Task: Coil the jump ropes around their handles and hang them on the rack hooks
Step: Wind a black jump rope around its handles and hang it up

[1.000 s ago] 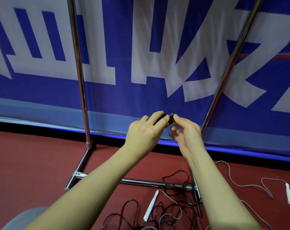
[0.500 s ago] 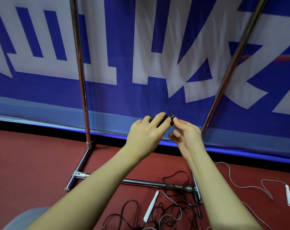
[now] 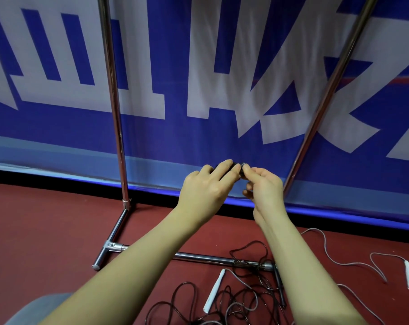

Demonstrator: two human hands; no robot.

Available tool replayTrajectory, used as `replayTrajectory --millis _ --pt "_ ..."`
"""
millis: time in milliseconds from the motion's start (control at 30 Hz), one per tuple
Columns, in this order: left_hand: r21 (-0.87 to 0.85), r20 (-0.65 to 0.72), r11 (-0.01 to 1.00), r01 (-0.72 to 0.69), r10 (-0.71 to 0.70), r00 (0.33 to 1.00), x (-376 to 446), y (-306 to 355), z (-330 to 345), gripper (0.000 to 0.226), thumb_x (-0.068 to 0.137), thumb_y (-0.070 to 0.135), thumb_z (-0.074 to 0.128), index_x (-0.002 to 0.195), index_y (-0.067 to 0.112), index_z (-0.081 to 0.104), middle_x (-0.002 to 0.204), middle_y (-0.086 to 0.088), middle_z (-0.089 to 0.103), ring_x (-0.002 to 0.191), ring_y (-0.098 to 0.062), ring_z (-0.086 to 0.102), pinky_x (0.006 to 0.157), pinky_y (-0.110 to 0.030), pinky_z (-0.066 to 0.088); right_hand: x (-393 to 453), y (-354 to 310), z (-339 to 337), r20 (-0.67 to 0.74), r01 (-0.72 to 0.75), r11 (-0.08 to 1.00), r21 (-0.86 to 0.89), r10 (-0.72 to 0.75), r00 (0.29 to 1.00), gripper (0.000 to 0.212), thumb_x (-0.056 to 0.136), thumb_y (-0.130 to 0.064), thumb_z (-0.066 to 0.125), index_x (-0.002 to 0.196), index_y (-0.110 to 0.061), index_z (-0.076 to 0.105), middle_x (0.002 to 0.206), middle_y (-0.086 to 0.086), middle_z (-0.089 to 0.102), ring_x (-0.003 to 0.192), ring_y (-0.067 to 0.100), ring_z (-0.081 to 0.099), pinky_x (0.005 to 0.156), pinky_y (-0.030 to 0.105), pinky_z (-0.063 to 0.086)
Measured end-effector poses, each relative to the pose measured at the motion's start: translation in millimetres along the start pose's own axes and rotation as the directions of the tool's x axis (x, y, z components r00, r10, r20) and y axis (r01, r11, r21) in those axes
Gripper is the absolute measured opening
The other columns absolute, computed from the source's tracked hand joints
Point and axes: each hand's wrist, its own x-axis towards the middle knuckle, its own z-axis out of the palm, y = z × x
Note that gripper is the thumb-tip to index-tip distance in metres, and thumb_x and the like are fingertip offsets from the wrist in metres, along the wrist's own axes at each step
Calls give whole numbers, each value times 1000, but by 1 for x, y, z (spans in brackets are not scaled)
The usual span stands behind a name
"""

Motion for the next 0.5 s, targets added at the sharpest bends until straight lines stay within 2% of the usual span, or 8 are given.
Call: replayTrajectory --millis 100,267,433,500 --pt "16 -12 1000 -6 6 1000 2 -1 -1 27 79 9 74 105 15 71 104 2 70 52 -20 41 45 -23 21 0 -4 -1 18 26 999 -37 -25 1000 14 90 -22 66 85 -9 69 76 1 66 53 5 42 56 22 44" --pt "40 -1 999 -34 35 999 1 -2 -1 38 75 5 76 111 14 68 108 1 70 53 -21 42 46 -23 22 2 -7 -5 25 -30 999 -16 31 999 12 87 -20 69 85 -8 69 80 2 65 70 12 48 61 26 43" --pt "50 62 998 -33 30 998 -6 3 2 33 75 8 77 108 14 72 108 2 70 53 -19 40 49 -24 19 4 0 0 -67 84 983 -161 -96 993 17 89 -15 67 85 1 67 78 6 67 71 11 58 67 23 43" --pt "43 48 999 -20 18 999 -6 1 2 28 78 11 77 106 13 73 106 2 71 52 -19 42 48 -24 19 2 5 3 -74 120 976 -180 -135 988 18 89 -17 66 87 1 67 79 7 69 74 12 63 68 21 46"
